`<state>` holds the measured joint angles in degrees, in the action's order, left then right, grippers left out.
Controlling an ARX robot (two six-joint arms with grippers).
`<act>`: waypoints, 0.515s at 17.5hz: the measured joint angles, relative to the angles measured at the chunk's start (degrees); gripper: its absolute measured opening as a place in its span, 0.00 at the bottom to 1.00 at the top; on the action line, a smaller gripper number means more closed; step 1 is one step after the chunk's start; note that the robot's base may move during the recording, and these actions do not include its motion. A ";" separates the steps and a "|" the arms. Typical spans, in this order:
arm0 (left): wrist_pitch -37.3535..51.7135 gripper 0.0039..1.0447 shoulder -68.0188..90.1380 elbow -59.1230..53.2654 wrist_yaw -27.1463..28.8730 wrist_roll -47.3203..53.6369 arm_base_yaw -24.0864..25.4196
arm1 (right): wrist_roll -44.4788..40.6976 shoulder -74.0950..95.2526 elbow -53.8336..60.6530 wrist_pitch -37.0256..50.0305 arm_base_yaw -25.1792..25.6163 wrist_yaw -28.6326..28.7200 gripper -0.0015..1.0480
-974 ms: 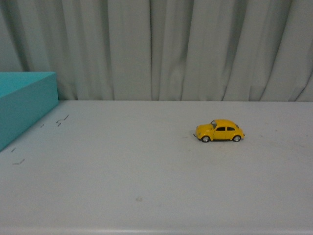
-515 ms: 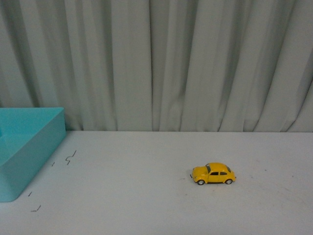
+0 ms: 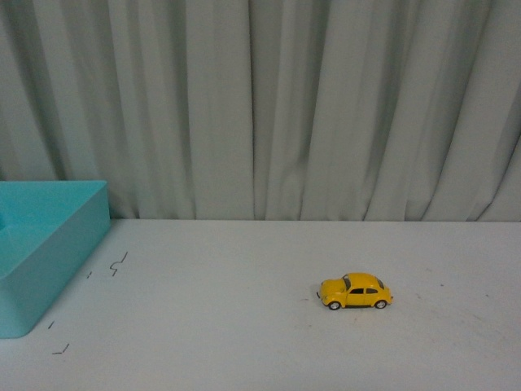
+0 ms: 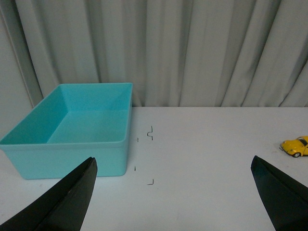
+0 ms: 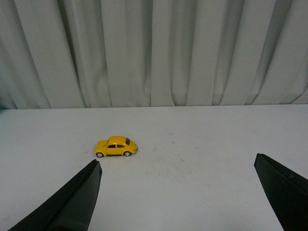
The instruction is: Wind up and store yellow beetle toy
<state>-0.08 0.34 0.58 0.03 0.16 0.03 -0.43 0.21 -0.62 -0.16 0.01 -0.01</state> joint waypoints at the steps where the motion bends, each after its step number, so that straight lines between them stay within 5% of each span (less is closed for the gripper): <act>1: 0.00 0.94 0.00 0.00 0.00 0.02 0.00 | 0.00 0.00 0.00 0.00 0.00 0.00 0.94; 9: -0.02 0.94 0.00 -0.02 0.00 0.00 0.00 | -0.02 0.00 0.00 -0.02 0.00 0.00 0.94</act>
<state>-0.10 0.34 0.56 0.03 0.16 0.03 -0.45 0.21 -0.62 -0.19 0.01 -0.01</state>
